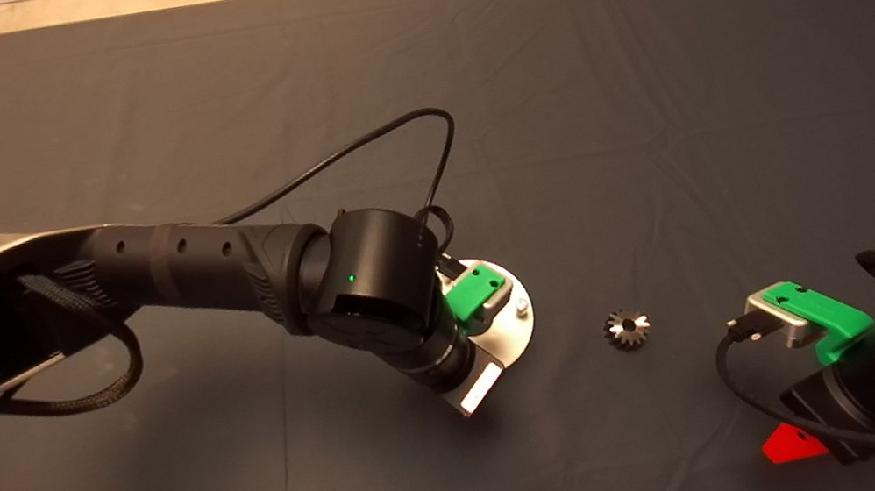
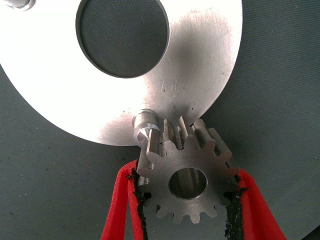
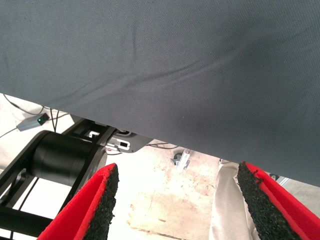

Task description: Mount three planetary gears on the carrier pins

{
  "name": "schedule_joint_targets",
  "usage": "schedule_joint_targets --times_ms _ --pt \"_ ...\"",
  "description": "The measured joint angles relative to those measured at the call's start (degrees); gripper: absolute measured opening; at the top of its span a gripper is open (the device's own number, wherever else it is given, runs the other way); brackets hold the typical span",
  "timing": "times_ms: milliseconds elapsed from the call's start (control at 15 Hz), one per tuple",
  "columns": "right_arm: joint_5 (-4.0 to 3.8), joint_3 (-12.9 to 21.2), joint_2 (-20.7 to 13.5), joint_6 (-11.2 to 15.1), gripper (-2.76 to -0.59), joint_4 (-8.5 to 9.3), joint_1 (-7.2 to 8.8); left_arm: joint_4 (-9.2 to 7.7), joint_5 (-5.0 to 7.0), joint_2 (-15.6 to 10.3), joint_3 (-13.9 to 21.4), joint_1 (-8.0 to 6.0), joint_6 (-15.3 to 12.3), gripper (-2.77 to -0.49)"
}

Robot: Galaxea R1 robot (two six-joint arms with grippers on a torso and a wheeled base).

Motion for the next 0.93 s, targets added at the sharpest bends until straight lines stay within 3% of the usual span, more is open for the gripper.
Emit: schedule_joint_targets --times_ms 933 --pt "0.00 0.0 0.0 0.0 -1.61 0.00 0.00 0.16 -0.23 0.0 -1.1 -0.04 2.6 -2.66"
